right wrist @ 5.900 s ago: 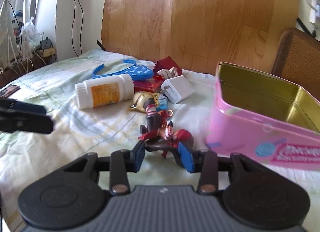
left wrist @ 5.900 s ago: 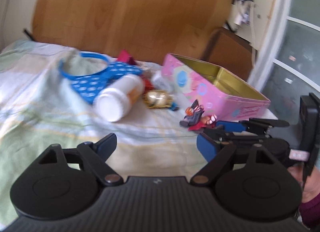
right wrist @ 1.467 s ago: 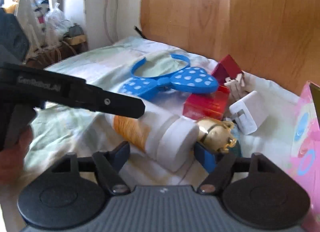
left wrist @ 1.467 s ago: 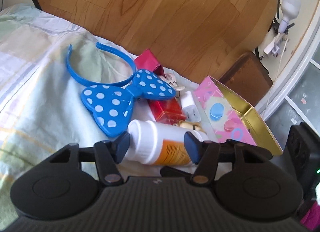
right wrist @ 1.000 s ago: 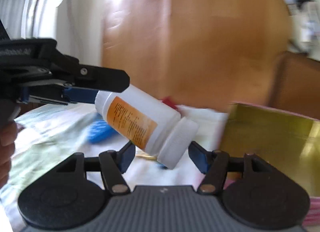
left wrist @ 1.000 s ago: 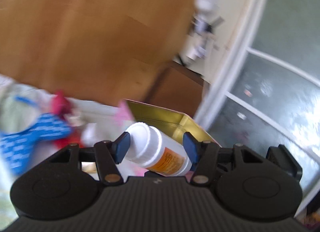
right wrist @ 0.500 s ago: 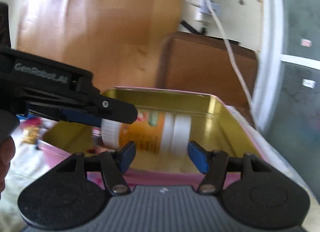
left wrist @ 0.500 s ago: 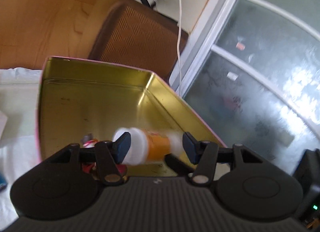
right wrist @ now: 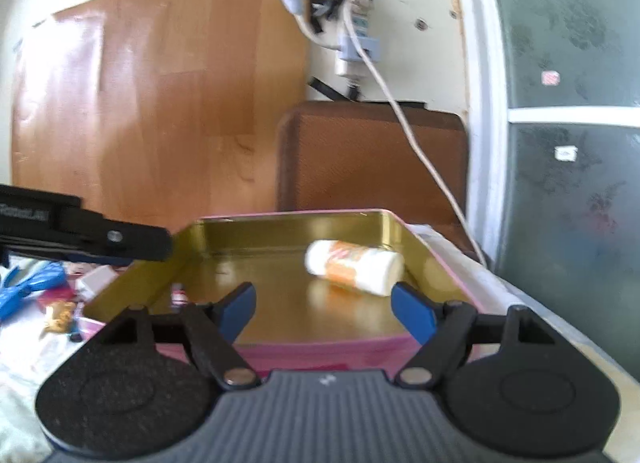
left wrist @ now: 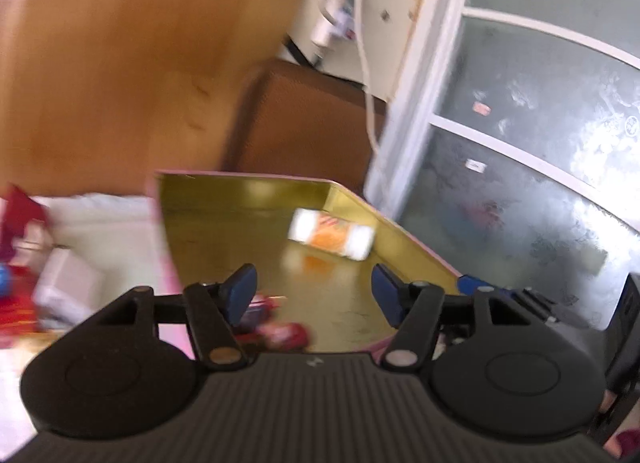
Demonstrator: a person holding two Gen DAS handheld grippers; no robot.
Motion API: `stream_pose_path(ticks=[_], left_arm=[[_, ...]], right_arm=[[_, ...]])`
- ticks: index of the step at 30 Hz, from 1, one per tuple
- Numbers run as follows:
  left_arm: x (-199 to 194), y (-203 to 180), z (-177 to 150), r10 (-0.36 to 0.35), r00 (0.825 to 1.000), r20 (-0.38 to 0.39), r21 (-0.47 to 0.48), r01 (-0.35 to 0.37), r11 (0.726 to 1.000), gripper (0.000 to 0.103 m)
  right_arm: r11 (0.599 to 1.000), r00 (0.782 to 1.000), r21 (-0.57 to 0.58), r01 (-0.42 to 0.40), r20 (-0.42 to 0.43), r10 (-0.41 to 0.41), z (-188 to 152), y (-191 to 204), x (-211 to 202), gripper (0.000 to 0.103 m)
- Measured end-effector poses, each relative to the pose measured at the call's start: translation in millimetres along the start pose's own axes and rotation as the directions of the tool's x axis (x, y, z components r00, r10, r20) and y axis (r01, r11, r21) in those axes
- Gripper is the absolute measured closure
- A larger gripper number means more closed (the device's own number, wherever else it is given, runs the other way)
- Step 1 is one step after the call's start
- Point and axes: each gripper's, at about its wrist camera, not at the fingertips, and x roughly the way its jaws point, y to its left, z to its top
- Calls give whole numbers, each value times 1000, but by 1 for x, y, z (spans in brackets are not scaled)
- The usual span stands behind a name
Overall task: Organize rigid objects
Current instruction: 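Reach the left gripper to the blue polka-dot bow headband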
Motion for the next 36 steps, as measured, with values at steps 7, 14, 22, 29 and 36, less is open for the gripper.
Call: stream_pose_path(ticks=[7,14,22,29,36], left_arm=[[-59,78,-32,221,975,-11,-42,-221,974,34],[-96,156,-59,476,878,-50,-95,-479,873,34],[-128,209,-64,590,808,3,-233,-573,786,34],[-132,220,-67,553,833,18,-310,-521,795,34],[-134,225,-69,531,847,18,-346,-493,798,34]], right_arm=[[988,989,-71,-138,43,141,3,50,-12,27],[917,930,-164,-363,1,368,5,119,-17,31],[815,824,-138,-562,-184,537,27,196,45,37],[810,723,141,-570,-383,575,60,243,170,45],[792,627,318,-520,-488,607,45,252,215,65]])
